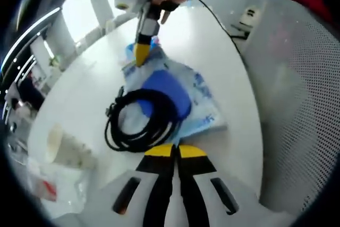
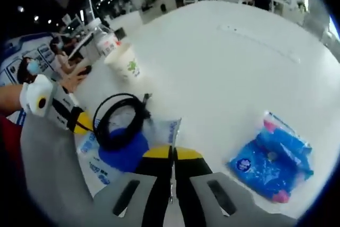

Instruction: Arrange the tabletop items into an orderly group along one side of the table until the central work area is clear of visible clutter.

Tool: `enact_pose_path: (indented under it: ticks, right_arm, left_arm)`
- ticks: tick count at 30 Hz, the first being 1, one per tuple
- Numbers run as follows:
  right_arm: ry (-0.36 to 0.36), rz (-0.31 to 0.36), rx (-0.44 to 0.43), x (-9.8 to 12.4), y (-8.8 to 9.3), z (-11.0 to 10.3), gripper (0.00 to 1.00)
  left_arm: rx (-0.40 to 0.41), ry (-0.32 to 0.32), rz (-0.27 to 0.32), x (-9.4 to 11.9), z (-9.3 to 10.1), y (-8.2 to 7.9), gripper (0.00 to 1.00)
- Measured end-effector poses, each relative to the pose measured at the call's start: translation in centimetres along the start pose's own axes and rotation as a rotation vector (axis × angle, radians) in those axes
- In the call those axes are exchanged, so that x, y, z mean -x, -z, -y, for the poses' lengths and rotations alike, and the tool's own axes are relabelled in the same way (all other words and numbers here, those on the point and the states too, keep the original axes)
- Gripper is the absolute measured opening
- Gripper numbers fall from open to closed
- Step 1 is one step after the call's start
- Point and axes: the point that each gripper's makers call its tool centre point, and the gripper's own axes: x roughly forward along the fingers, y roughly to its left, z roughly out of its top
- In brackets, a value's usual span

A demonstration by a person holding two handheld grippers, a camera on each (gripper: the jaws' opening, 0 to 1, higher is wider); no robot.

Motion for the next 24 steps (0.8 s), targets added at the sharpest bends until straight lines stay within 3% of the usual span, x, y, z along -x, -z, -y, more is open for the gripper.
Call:
enact_pose_path:
  ticks: [8, 16, 24]
  right_arm:
    - [0.050, 0.021, -0.054, 0.1, 1.6, 0.3, 0.01]
    - [0.064, 0.038, -0.080, 0.0, 1.7, 0.4, 0.01]
    - [0.073, 0.047, -0.072, 0.0, 1.6, 0.4, 0.01]
  left_arm:
    - [0.027, -0.013, -0.016, -0.3, -0.1, 0.0, 0.02]
    - [0.109, -0.044, -0.038, 0.9, -0.9, 0.3, 0.15]
    - [0.222, -0.096, 0.009, 2.4, -1.5, -0.5, 0.24]
